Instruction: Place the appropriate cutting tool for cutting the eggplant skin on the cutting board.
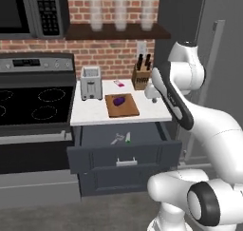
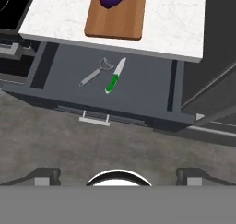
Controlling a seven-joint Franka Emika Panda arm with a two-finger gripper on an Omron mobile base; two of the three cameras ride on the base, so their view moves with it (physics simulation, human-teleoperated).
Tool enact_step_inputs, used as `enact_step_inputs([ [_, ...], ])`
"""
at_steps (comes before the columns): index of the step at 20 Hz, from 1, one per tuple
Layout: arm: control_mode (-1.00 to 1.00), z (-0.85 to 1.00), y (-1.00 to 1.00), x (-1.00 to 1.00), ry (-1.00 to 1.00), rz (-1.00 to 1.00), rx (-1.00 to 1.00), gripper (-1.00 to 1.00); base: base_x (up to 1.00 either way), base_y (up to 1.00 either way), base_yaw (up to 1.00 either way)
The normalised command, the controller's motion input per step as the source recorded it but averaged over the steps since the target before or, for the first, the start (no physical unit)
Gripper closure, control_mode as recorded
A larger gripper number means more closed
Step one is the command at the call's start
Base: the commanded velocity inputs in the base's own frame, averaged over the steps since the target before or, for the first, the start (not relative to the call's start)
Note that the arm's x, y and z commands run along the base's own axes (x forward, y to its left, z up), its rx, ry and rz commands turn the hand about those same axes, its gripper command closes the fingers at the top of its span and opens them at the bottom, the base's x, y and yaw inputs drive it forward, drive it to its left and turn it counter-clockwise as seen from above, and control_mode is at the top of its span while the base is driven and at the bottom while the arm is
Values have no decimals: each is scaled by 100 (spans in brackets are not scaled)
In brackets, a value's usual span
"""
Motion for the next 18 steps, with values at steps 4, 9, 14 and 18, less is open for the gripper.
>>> enact_step_inputs([
  [4, 100, 0, 0, 0, 0, 0, 0, -100, -7, 33, 6],
  [9, 100, 0, 0, 0, 0, 0, 0, -100, 19, 77, -32],
  [14, 100, 0, 0, 0, 0, 0, 0, -100, 9, 97, -65],
  [18, 100, 0, 0, 0, 0, 0, 0, -100, 11, 99, -65],
])
